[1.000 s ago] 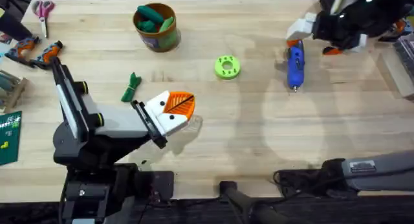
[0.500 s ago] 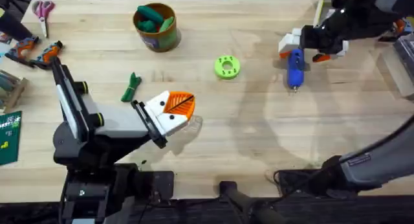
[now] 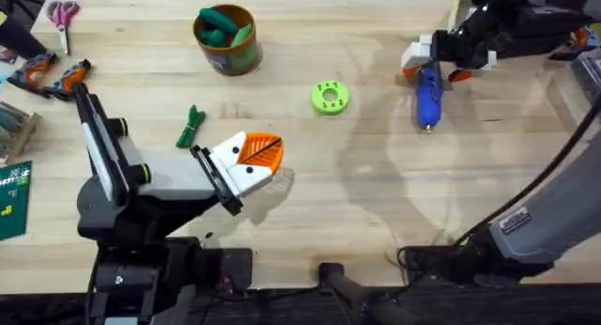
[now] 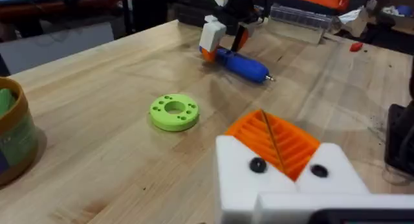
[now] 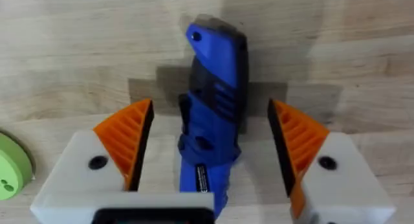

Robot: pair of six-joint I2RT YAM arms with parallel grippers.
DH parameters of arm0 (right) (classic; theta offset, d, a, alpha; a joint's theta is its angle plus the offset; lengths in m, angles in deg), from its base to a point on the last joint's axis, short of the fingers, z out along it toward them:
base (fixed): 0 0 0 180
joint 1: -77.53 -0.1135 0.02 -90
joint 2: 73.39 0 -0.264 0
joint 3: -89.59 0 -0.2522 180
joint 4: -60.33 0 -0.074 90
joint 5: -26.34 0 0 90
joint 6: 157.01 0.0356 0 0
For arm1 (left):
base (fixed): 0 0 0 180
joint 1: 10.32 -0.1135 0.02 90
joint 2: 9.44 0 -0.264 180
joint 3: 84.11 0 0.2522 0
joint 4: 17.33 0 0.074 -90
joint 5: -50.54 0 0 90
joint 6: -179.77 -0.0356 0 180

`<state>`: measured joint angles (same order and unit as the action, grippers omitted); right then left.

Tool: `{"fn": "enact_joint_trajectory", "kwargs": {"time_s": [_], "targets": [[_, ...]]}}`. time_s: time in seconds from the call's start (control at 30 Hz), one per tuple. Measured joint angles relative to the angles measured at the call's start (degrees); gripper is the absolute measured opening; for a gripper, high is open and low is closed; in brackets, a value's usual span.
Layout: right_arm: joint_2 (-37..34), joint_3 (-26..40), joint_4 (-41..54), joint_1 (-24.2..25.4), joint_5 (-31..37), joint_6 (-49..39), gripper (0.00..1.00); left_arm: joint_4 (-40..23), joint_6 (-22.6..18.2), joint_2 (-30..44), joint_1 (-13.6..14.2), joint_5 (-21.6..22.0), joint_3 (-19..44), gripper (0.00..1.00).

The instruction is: Pick up the gripper from the table and insert it into the empty holder that is missing its gripper. Then pick up a screw, insert it into the mounting hole, and use the screwdriver to tighten it. Finally, clean up the table by picking up the vegetable and placing it into the bucket.

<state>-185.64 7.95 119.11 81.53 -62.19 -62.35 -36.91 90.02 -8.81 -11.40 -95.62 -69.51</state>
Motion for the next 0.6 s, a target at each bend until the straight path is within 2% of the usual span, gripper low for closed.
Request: {"fn": "enact_joint_trajectory", "kwargs": {"time_s": [0.2, 0.33, 0.6], "targets": [[-0.19, 0.01, -0.44, 0.03, 0.00, 0.00, 0.975, 0.00, 0.00, 0.00, 0.00, 0.00, 0.00, 0.014], [-3.43, 0.67, 0.00, 0.03, 0.39, 0.00, 0.975, 0.00, 0.00, 0.00, 0.00, 0.00, 0.00, 0.014], [-3.56, 0.97, 0.17, 0.03, 0.40, -0.03, 0.963, 0.00, 0.00, 0.00, 0.00, 0.00, 0.00, 0.014]]}}
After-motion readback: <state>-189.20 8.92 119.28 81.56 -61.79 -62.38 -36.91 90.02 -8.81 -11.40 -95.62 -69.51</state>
